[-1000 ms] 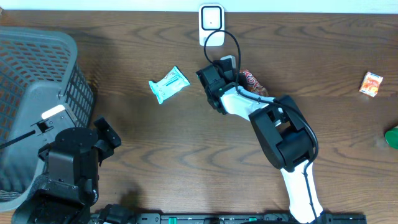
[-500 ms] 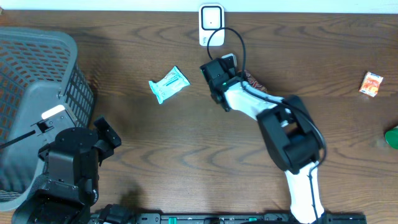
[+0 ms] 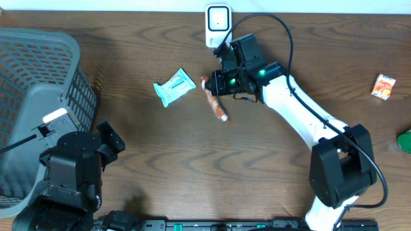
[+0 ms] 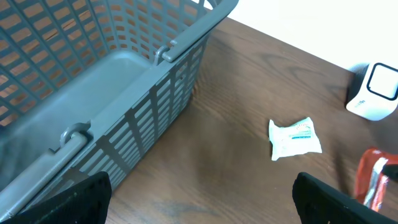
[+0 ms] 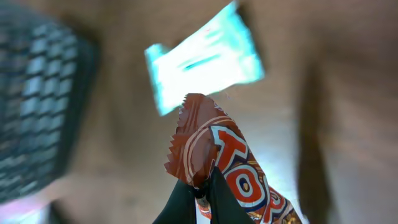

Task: Scan the item barcode
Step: 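Lower the candy bar to mid-table and open the right gripper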

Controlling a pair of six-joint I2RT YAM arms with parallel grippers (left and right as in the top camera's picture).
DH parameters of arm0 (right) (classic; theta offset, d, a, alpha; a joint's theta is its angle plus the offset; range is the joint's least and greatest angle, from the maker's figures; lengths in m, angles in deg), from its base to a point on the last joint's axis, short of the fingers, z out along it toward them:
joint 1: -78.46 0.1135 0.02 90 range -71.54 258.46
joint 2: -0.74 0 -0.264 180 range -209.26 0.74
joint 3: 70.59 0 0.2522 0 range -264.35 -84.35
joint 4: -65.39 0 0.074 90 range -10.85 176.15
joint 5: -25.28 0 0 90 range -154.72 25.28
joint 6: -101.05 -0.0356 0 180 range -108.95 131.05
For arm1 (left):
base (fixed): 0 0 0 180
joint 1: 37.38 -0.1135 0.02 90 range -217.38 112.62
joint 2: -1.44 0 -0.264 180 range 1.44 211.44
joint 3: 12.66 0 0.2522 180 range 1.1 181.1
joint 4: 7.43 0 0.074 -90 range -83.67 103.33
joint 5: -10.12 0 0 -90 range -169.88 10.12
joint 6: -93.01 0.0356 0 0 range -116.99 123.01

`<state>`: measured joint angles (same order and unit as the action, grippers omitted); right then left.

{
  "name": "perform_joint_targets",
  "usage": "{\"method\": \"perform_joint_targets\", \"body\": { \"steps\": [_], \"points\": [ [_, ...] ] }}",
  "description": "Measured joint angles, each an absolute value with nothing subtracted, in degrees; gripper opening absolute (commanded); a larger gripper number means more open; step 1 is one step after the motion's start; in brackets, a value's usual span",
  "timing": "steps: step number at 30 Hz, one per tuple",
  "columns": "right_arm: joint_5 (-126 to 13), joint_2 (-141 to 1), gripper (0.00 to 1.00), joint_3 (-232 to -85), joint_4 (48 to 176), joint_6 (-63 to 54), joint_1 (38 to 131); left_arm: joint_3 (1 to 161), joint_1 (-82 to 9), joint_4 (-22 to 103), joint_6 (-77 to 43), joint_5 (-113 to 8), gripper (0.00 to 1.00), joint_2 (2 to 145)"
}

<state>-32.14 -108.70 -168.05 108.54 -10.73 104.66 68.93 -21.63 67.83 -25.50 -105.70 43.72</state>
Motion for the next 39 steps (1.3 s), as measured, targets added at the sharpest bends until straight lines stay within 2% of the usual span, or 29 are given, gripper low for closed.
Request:
{"method": "perform_joint_targets", "body": {
  "steps": [6, 12, 18, 23, 24, 26, 27, 29, 31, 32, 33, 34, 35, 36, 39],
  "points": [
    [-16.99, -110.56, 0.01, -167.29, 108.15, -12.0, 103.96, 68.93, -21.63, 67.83, -25.5, -105.7, 0.93, 43.72],
    [-4.93, -116.03, 0.01, -167.15, 102.42, -14.97, 100.66, 68.93, -21.63, 67.85, -25.5, -105.7, 0.93, 43.72],
    [-2.76, -121.53, 0.01, -167.11, 100.52, -15.74, 96.99, 68.93, -21.63, 67.83, -25.5, -105.7, 0.93, 43.72],
    [-7.68, -122.54, 0.01, -166.78, 100.78, -15.56, 93.25, 68.93, -21.63, 67.83, -25.5, -105.7, 0.93, 43.72],
    [-8.49, -122.54, 0.1, -166.78, 100.61, -15.5, 92.38, 68.93, -21.63, 67.83, -25.5, -105.7, 0.93, 43.72],
    [-11.07, -122.54, 0.68, -166.78, 100.82, -15.43, 90.41, 68.93, -21.63, 67.83, -25.5, -105.7, 0.93, 43.72],
    [-12.1, -122.54, 0.8, -166.76, 100.76, -14.99, 89.71, 68.93, -21.63, 67.83, -25.5, -105.7, 0.93, 43.72],
    [-13.87, -122.54, 0.94, -166.76, 100.67, -13.79, 88.14, 68.93, -21.63, 67.83, -25.5, -105.7, 0.93, 43.72],
    [-15.31, -122.54, 0.99, -166.76, 100.67, -12.48, 86.69, 68.93, -21.63, 67.83, -25.5, -105.7, 0.93, 43.72],
    [-15.66, -122.54, 0.96, -166.76, 100.65, -11.89, 86.15, 68.93, -21.63, 67.83, -25.5, -105.7, 0.93, 43.72],
    [-15.79, -122.54, 0.79, -166.76, 100.56, -11.39, 85.71, 68.93, -21.63, 67.83, -25.5, -105.7, 0.93, 43.72],
    [-15.81, -122.54, 0.43, -166.78, 100.52, -10.86, 85.23, 68.93, -21.63, 67.83, -25.5, -105.7, 0.93, 43.72],
    [-15.46, -122.54, 0.13, -166.78, 100.45, -10.29, 84.75, 68.93, -21.63, 67.83, -25.5, -105.7, 0.93, 43.72],
    [-14.94, -122.54, 0.01, -166.78, 100.5, -10.07, 84.35, 68.93, -21.63, 67.83, -25.5, -105.7, 0.93, 43.72],
    [-10.98, -122.54, 0.01, -166.78, 100.08, -9.42, 83.26, 68.93, -21.63, 67.83, -25.5, -105.7, 0.93, 43.72]
  ]
}}
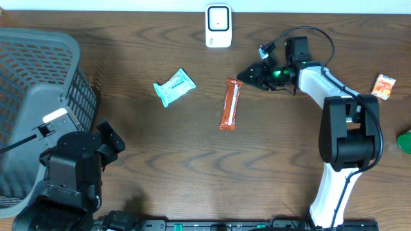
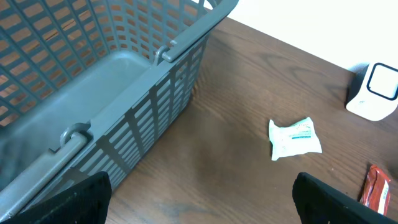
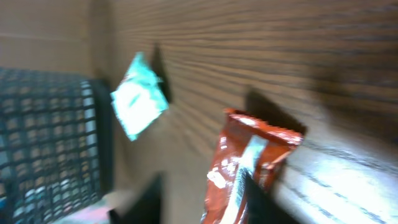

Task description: Scan the item barcode

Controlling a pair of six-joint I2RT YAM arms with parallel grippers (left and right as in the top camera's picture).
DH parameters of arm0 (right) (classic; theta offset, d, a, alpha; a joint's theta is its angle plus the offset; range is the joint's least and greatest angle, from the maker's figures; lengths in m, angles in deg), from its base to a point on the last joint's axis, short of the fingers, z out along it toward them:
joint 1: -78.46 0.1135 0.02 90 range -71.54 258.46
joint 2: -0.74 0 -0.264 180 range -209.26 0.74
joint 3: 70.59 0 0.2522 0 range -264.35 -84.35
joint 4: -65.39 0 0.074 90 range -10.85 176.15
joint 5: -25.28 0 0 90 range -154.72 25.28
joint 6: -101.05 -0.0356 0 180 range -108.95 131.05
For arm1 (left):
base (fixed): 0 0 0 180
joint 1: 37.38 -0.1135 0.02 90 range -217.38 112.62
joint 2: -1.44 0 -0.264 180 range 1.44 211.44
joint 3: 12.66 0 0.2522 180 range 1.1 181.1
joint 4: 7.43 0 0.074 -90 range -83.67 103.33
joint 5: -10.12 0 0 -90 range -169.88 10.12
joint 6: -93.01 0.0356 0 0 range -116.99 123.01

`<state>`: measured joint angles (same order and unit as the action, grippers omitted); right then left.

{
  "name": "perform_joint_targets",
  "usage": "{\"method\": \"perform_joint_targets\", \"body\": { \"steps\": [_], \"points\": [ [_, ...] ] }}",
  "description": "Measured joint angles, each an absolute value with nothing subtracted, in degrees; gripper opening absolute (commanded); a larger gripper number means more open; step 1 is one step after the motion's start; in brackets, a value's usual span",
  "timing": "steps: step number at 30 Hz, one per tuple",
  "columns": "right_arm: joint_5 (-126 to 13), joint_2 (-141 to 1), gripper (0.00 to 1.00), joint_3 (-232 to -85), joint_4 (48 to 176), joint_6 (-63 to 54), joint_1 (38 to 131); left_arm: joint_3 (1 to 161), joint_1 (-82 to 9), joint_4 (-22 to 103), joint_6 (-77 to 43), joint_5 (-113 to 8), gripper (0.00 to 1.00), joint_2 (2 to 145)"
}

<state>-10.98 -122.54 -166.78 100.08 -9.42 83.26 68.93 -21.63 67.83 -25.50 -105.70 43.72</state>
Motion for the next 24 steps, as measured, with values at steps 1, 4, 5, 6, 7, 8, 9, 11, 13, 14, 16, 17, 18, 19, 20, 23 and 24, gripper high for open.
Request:
{"method": "perform_joint_targets", "body": {
  "steps": [1, 4, 5, 6, 7, 8, 9, 11, 13, 14, 16, 17, 18, 19, 20, 23, 24],
  "points": [
    [-8.71, -122.54, 0.01, -166.78, 99.77, -9.33, 82.98, 68.93, -21.63, 67.83, -25.5, -105.7, 0.93, 43.72],
    [-2.09, -122.54, 0.01, -166.78, 100.02, -9.18, 82.45, 68.93, -21.63, 67.83, -25.5, -105.7, 0.93, 43.72],
    [-0.1, -122.54, 0.01, -166.78, 100.74, -9.05, 82.52, 68.93, -21.63, 67.83, -25.5, -105.7, 0.93, 43.72],
    [1.19, -122.54, 0.01, -166.78, 101.24, -8.92, 82.63, 68.93, -21.63, 67.83, -25.5, -105.7, 0.93, 43.72],
    [2.07, -122.54, 0.01, -166.78, 101.61, -8.79, 82.85, 68.93, -21.63, 67.83, -25.5, -105.7, 0.93, 43.72],
    [2.37, -122.54, 0.01, -166.78, 101.74, -8.68, 83.15, 68.93, -21.63, 67.83, -25.5, -105.7, 0.93, 43.72],
    [2.42, -122.54, 0.01, -166.78, 101.76, -8.59, 83.44, 68.93, -21.63, 67.83, -25.5, -105.7, 0.93, 43.72],
    [1.96, -122.54, 0.01, -166.76, 101.72, -8.37, 84.29, 68.93, -21.63, 67.83, -25.5, -105.7, 0.93, 43.72],
    [0.47, -122.58, 0.01, -166.61, 101.68, -8.17, 85.23, 68.93, -21.63, 67.83, -25.5, -105.7, 0.93, 43.72],
    [-0.62, -122.65, 0.01, -166.56, 101.65, -8.13, 85.62, 68.93, -21.63, 67.83, -25.5, -105.7, 0.93, 43.72],
    [-3.64, -123.17, 0.01, -166.54, 101.55, -8.0, 86.39, 68.93, -21.63, 67.83, -25.5, -105.7, 0.93, 43.72],
    [-5.3, -123.72, 0.01, -166.52, 101.28, -8.0, 86.71, 68.93, -21.63, 67.83, -25.5, -105.7, 0.93, 43.72],
    [-6.87, -124.62, 0.01, -166.52, 100.52, -8.0, 86.96, 68.93, -21.63, 67.81, -25.5, -105.7, 0.93, 43.72],
    [-8.01, -125.62, 0.01, -166.52, 99.6, -8.04, 87.06, 68.93, -21.63, 67.83, -25.5, -105.7, 0.93, 43.72],
    [-8.95, -126.78, 0.01, -166.45, 98.42, -8.22, 87.11, 68.93, -21.63, 67.83, -25.5, -105.7, 0.93, 43.72],
    [-10.02, -130.5, 0.01, -166.28, 95.4, -9.11, 87.11, 68.93, -21.63, 67.85, -25.5, -105.7, 0.93, 43.72],
    [-9.45, -131.28, 0.01, -166.28, 94.49, -9.42, 87.11, 68.93, -21.63, 67.83, -25.5, -105.7, 0.93, 43.72]
  ]
}}
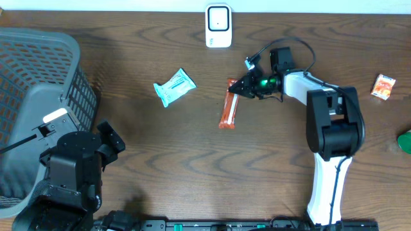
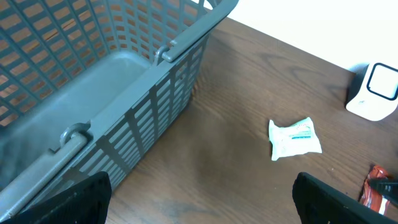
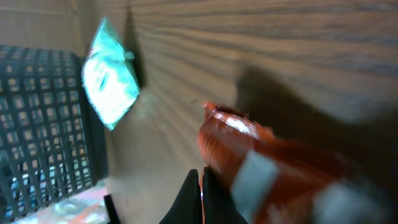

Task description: Scan the item barcode

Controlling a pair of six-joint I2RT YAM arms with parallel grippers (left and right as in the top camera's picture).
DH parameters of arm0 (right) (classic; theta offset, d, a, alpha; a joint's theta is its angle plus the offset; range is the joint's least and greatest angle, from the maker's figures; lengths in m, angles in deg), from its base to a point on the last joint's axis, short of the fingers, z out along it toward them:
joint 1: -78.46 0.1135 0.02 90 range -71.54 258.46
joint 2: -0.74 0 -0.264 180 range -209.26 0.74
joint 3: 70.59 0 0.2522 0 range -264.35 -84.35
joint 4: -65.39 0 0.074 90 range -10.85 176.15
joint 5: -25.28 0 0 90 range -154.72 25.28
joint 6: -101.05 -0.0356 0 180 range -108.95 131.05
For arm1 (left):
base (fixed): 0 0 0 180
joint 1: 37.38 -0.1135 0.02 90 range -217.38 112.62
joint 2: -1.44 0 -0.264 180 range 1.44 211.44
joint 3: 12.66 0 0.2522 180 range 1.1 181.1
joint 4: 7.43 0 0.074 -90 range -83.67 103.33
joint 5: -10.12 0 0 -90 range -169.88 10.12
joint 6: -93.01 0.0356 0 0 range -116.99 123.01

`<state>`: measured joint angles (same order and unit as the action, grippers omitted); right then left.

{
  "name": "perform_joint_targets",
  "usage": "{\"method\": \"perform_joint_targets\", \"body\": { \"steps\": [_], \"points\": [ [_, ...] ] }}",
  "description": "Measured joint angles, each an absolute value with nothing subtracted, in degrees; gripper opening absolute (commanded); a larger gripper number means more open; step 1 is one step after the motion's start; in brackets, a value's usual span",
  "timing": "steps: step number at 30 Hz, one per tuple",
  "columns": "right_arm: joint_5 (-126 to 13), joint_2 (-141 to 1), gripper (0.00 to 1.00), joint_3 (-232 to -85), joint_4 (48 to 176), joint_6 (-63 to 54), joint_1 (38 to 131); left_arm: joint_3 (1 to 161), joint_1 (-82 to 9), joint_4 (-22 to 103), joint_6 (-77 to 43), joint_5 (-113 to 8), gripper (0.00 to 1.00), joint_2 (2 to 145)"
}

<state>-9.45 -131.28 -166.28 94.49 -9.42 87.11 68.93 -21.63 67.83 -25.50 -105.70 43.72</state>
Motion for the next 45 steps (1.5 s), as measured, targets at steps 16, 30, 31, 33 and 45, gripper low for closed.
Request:
{"method": "perform_joint_targets", "body": {
  "steps": [16, 30, 31, 33, 45],
  "points": [
    [-11.24, -125.27, 0.01, -166.26, 100.08, -10.01, 87.31, 68.93, -21.63, 67.85, -25.5, -105.7, 0.93, 43.72],
    [-16.01, -122.45, 0.01, -154.11, 95.88, -7.58, 95.61, 68.93, -21.63, 67.83, -25.5, -105.7, 0.93, 43.72],
    [-15.51, -122.43, 0.01, -153.49, 94.81, -7.58, 95.98, 68.93, -21.63, 67.83, -25.5, -105.7, 0.93, 43.72],
    [-15.2, -122.41, 0.01, -153.17, 93.94, -7.56, 96.03, 68.93, -21.63, 67.83, -25.5, -105.7, 0.93, 43.72],
    [-25.91, -114.52, 0.01, -154.67, 111.62, -5.29, 97.47, 68.93, -21.63, 67.83, -25.5, -105.7, 0.93, 43.72]
  ]
}}
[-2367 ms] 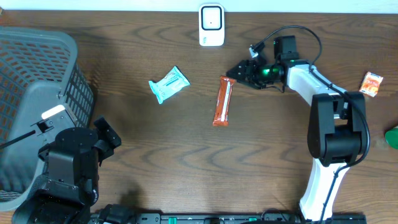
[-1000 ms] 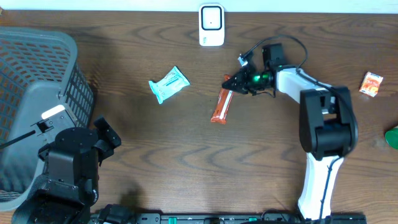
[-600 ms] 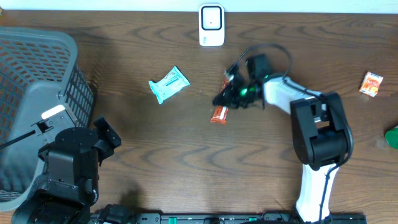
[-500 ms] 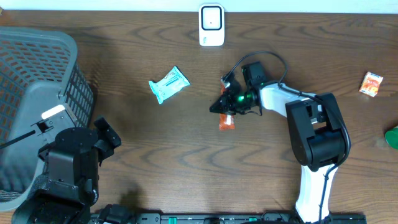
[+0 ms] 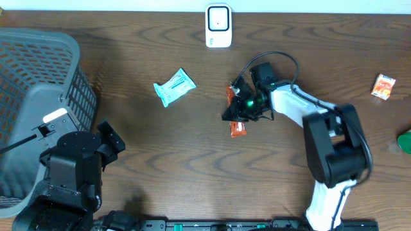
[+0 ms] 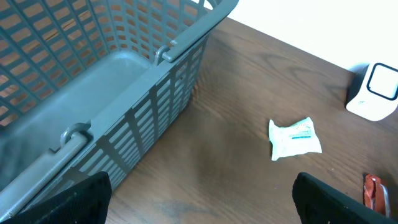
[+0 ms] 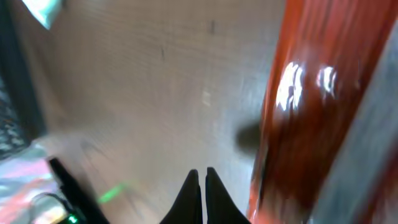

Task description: Scan the item barcode

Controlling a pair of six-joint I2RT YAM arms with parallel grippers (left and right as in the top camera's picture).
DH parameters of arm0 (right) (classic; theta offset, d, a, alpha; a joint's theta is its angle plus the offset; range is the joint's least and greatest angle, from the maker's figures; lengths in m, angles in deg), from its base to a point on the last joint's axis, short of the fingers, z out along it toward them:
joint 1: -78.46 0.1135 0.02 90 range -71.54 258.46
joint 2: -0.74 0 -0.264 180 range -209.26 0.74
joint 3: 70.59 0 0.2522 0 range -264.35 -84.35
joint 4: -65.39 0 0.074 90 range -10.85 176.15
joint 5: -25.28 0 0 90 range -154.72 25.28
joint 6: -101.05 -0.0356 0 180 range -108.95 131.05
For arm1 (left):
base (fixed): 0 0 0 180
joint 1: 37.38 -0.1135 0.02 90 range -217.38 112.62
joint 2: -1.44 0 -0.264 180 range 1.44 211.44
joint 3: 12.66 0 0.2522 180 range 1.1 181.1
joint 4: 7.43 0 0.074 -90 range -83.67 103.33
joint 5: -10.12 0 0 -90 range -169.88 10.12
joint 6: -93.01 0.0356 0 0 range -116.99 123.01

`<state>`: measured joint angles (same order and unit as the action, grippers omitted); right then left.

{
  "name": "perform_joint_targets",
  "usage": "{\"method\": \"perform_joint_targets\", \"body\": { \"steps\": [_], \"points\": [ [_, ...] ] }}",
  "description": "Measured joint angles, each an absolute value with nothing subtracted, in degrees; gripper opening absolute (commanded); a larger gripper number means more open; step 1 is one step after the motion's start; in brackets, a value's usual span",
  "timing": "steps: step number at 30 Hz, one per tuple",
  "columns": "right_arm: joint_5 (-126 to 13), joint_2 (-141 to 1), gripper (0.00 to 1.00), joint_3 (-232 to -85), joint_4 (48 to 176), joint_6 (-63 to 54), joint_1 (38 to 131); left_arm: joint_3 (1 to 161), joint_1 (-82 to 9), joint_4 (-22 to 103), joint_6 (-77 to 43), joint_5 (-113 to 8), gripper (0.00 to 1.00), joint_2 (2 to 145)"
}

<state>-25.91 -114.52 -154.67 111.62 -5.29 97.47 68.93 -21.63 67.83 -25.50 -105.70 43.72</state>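
The orange-red candy bar point(image 5: 237, 126) lies on the table below the white scanner point(image 5: 218, 25). My right gripper point(image 5: 232, 110) sits low over the bar's middle. In the right wrist view its fingers point(image 7: 200, 173) are shut with nothing between them, and the blurred bar point(image 7: 323, 106) lies just to their right. My left gripper point(image 6: 202, 199) stands open at the near left, far from the bar, with only the bar's end point(image 6: 373, 190) showing in its view.
A grey basket point(image 5: 38, 96) fills the left side. A teal packet point(image 5: 174, 86) lies left of the bar. A small orange packet point(image 5: 384, 86) and a green thing point(image 5: 405, 141) sit at the far right edge.
My right gripper, still shut, has moved from the bar's upper end down to its middle. The bar has shifted slightly down and to the right. The left arm has not moved.
My right gripper first held the candy bar just below the scanner. Then the bar lay flat on the table with the gripper open to its right. Then the gripper was shut at the bar's top end, and now it is shut beside the bar's middle.
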Motion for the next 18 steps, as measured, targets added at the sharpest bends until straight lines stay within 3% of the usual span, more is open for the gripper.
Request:
{"method": "perform_joint_targets", "body": {
  "steps": [5, 12, 18],
  "points": [
    [-35.64, -111.11, 0.01, -155.57, 121.35, -4.76, 102.32, 68.93, -21.63, 67.83, -25.5, -105.7, 0.93, 43.72],
    [-45.76, -111.72, 0.01, -155.05, 122.46, -6.27, 105.71, 68.93, -21.63, 67.83, -25.5, -105.7, 0.93, 43.72],
    [-62.26, -111.35, 0.01, -155.22, 125.19, -14.14, 105.29, 68.93, -21.63, 67.83, -25.5, -105.7, 0.93, 43.72]
  ]
}}
